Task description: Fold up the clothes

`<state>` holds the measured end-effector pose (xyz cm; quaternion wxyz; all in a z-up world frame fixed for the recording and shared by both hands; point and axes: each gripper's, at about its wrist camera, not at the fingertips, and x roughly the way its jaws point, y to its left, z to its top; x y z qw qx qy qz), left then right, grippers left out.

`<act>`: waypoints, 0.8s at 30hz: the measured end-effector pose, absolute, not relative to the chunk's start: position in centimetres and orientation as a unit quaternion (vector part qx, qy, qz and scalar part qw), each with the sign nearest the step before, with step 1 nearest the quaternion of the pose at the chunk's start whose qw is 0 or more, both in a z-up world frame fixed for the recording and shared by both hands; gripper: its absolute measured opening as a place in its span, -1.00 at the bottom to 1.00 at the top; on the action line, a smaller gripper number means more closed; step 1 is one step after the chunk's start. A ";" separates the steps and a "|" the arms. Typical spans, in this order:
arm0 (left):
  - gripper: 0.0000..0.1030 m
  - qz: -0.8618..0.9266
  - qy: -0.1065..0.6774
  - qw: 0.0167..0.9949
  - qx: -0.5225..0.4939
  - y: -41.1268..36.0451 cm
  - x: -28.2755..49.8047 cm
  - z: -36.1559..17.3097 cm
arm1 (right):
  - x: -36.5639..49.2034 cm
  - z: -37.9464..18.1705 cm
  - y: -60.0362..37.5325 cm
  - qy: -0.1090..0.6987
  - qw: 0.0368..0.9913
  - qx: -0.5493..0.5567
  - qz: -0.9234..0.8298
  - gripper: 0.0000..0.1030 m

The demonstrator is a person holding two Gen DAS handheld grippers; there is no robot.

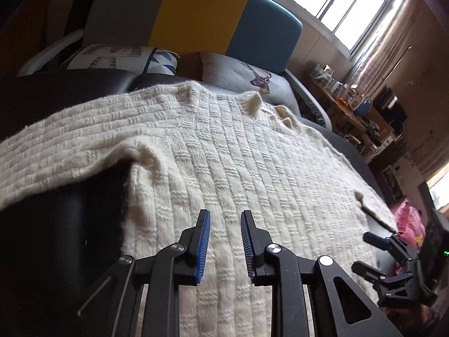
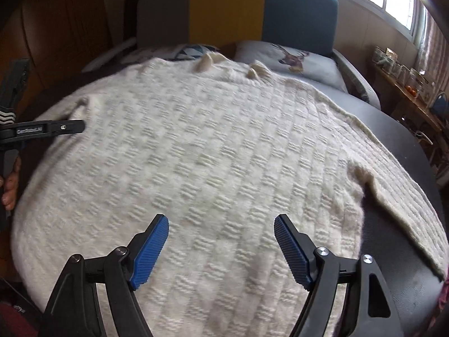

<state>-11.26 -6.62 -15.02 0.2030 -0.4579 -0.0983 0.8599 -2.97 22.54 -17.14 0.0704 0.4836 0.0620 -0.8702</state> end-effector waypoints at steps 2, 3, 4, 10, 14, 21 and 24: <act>-0.55 0.858 -0.064 0.178 -0.478 -6.5 -12.0 -16.5 | -2.3 -19.4 24.2 0.046 0.056 0.501 -0.862 0.57; -0.58 0.854 -0.057 0.166 -0.490 -6.8 -12.2 -17.5 | -1.9 -19.8 25.4 0.014 0.061 0.495 -0.867 0.62; -0.61 0.856 -0.062 0.166 -0.485 -7.2 -12.1 -17.6 | -1.8 -20.0 25.7 0.013 0.064 0.490 -0.869 0.67; -0.75 0.862 -0.096 0.153 -0.473 -8.5 -11.9 -17.6 | -1.7 -19.8 26.5 -0.005 0.078 0.482 -0.873 0.72; -0.55 0.871 -0.099 0.162 -0.453 -6.6 -11.0 -15.6 | -0.8 -16.4 31.3 -0.125 0.093 0.445 -0.882 0.72; 0.02 0.878 -0.036 0.242 -0.412 -0.5 -9.5 -13.4 | 7.9 -14.0 52.5 -0.456 -0.087 0.254 -0.848 0.59; 0.02 0.865 -0.029 0.254 -0.433 1.3 -10.0 -14.5 | 11.2 -15.4 59.7 -0.519 -0.177 0.198 -0.813 0.37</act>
